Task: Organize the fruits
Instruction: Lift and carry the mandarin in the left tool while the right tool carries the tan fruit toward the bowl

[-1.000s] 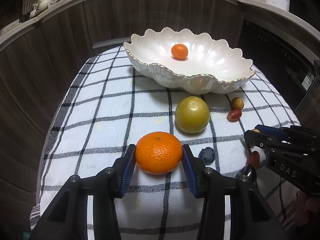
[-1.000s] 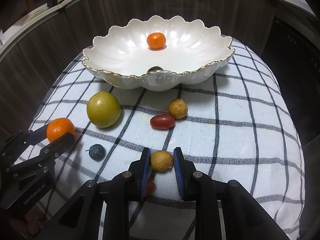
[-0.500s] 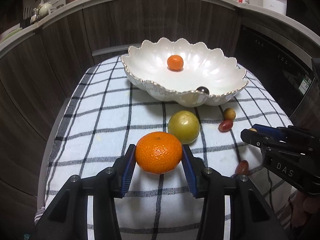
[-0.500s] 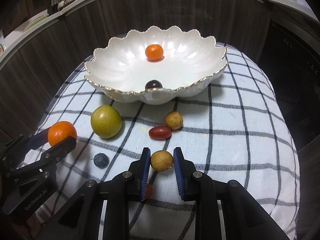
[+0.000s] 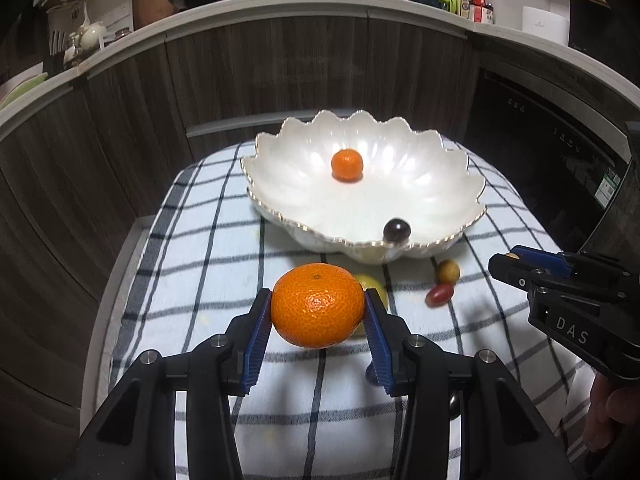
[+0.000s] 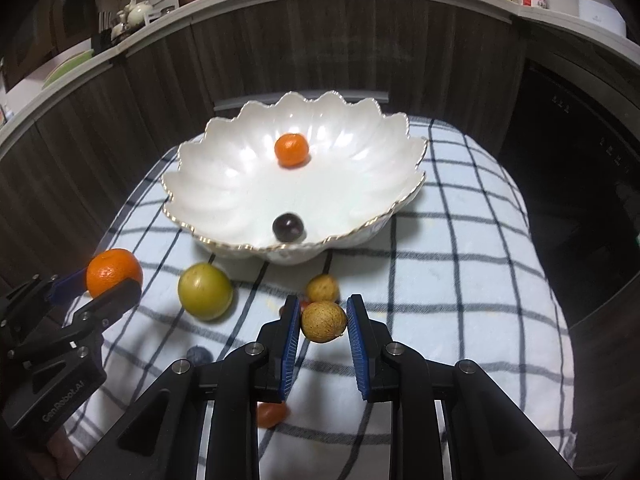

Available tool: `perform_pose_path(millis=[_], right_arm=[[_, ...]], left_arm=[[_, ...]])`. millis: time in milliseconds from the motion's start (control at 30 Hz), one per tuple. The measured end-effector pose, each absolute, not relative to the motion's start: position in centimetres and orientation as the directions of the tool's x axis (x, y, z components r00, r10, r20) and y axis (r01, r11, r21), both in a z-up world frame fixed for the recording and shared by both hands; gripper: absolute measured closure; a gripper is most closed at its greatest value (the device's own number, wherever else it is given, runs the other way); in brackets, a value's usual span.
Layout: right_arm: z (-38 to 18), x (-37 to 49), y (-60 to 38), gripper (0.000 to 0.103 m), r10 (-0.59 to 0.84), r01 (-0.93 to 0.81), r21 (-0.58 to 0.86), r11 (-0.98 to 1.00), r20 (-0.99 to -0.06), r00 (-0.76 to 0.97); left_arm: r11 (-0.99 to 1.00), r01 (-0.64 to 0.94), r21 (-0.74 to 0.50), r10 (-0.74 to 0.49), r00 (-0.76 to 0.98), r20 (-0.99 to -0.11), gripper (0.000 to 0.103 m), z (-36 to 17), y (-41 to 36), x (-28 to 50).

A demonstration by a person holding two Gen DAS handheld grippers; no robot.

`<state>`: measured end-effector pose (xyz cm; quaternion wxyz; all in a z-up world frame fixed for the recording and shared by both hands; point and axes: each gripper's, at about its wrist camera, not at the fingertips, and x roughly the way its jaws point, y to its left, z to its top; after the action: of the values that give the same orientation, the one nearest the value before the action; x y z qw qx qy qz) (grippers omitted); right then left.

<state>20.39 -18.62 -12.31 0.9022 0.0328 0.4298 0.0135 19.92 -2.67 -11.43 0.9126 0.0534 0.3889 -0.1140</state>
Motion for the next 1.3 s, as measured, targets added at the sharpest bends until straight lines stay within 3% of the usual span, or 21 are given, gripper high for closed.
perform_pose_path(millis=[1300], right_arm=[[-6.5, 25.4, -21.6, 0.078, -0.013, 0.064, 0.050, 0.997, -0.675, 0.737]], left_arm=[[0.973, 0.232, -0.001, -0.170, 0.714, -0.679, 0.058, -7.3, -4.7, 26.0]])
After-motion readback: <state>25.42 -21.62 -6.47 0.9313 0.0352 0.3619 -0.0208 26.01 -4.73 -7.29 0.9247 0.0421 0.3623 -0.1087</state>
